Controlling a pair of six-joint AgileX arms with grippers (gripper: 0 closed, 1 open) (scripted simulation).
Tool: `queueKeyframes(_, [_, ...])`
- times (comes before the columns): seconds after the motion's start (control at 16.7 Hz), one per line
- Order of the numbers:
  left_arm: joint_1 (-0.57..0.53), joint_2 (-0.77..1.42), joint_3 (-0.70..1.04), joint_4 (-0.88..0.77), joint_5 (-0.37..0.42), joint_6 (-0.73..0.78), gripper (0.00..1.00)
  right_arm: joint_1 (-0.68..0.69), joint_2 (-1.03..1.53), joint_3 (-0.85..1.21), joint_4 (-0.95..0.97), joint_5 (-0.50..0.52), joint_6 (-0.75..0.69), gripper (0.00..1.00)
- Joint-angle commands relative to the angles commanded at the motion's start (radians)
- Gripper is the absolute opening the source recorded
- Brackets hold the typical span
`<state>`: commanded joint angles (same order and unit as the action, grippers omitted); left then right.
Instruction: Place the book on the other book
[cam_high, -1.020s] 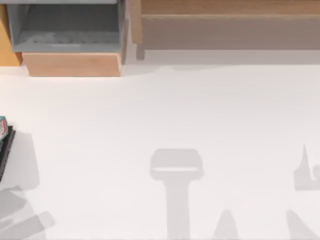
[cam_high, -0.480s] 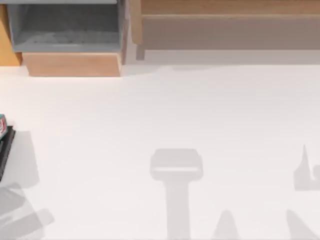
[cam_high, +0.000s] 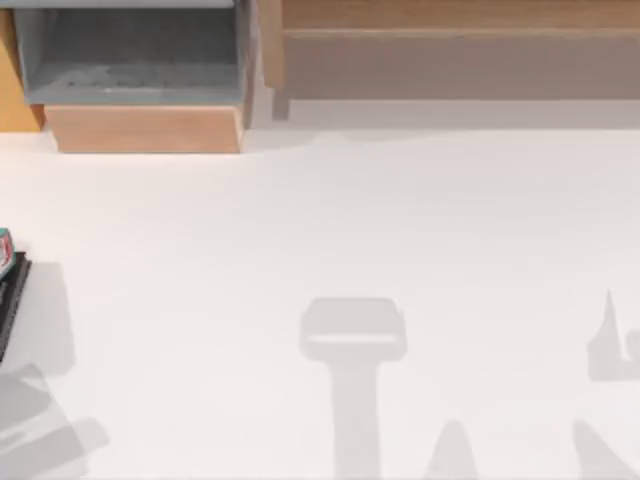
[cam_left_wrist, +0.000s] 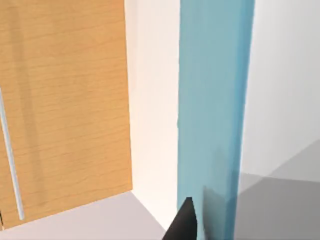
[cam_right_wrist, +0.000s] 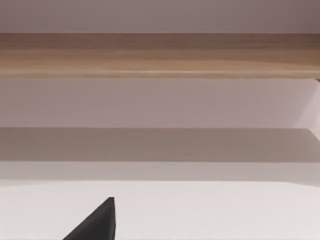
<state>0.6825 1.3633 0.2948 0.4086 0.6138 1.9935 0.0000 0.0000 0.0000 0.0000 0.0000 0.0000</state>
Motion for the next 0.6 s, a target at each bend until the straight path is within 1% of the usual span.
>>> queueKeyframes(0.24, [0.000, 0.000, 0.000, 0.000, 0.000, 0.000, 0.98, 0.000, 0.000, 0.000, 0.000, 0.000, 0.000, 1.00])
queueKeyframes(0.3, [0.000, 0.000, 0.000, 0.000, 0.000, 0.000, 1.00, 0.000, 0.000, 0.000, 0.000, 0.000, 0.000, 1.00])
queueKeyframes(0.6, [0.000, 0.000, 0.000, 0.000, 0.000, 0.000, 1.00, 0.000, 0.000, 0.000, 0.000, 0.000, 0.000, 1.00])
